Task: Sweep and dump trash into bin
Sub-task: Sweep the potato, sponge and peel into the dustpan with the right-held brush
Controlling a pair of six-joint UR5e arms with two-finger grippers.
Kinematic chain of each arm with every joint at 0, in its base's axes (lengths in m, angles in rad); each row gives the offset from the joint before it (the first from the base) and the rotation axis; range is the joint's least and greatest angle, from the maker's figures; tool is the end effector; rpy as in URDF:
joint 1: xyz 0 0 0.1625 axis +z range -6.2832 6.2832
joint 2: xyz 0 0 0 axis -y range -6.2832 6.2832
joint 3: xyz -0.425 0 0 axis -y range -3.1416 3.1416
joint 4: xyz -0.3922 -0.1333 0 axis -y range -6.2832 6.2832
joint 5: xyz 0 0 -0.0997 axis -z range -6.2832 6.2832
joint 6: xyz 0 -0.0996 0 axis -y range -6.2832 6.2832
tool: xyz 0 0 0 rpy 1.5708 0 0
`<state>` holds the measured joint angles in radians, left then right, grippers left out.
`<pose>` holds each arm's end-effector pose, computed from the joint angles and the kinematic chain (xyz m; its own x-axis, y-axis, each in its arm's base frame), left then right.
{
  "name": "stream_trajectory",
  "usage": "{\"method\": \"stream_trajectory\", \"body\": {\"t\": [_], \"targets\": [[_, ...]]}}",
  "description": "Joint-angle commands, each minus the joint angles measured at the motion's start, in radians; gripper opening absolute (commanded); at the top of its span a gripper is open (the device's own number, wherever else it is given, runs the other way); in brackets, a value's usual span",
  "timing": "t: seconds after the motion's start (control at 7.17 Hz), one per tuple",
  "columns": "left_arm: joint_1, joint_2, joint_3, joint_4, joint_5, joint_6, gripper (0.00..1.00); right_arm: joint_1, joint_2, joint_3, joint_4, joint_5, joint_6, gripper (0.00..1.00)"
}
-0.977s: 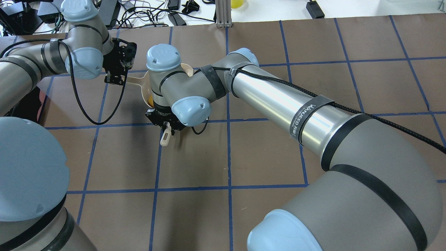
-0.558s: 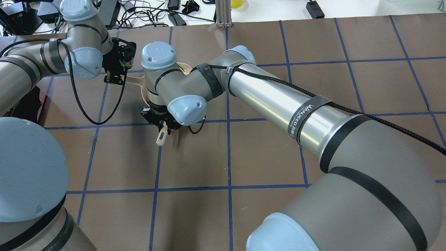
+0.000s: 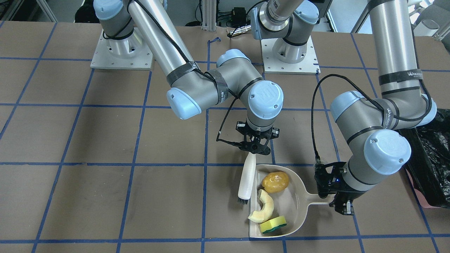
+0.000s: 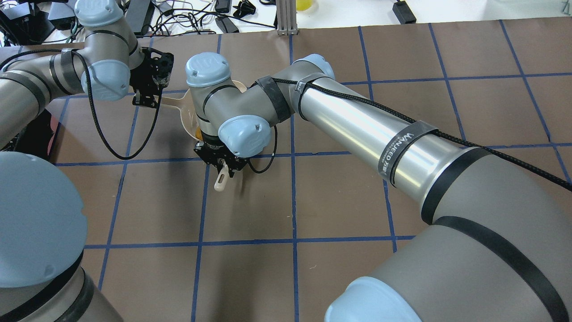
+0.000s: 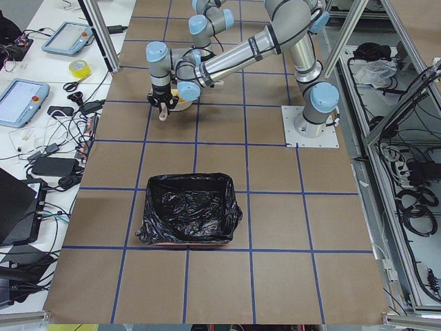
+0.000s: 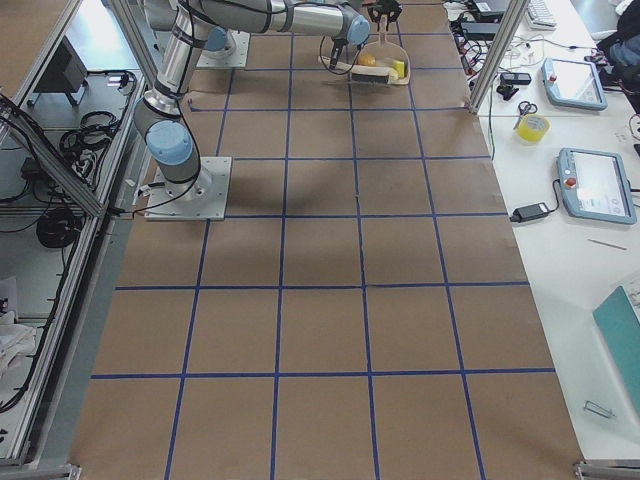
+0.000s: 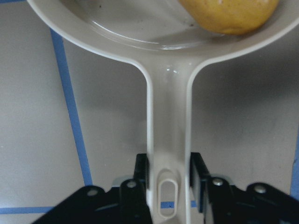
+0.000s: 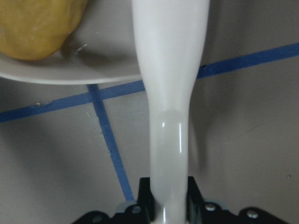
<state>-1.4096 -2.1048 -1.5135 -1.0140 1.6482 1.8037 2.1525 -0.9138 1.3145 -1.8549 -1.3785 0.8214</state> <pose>-0.0161 -0.6836 0.2574 0.0712 0.9957 -0.0601 0.9935 -0.0654 0.0935 0.5165 -0.5081 0.2373 -0.9665 0.2528 -0.0441 0.2376 0.9465 0.2182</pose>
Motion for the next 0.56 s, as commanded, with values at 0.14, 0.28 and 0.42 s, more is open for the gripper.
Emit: {"method": "stream_trajectory", "body": {"t": [0.14, 0.28, 0.42], "targets": [[0.011, 0.014, 0.001, -0.011, -0.045, -0.004, 0.2, -0.075, -0.106, 0.054, 0.122, -0.055, 0.001, 0.0], [0.014, 0.017, 0.001, -0.012, -0.048, -0.004, 0.2, -0.133, -0.164, 0.102, 0.144, -0.082, -0.04, 0.0], [0.018, 0.02, 0.01, -0.02, -0.094, -0.004, 0.2, -0.21, -0.215, 0.167, 0.143, -0.123, -0.212, 0.0]]}}
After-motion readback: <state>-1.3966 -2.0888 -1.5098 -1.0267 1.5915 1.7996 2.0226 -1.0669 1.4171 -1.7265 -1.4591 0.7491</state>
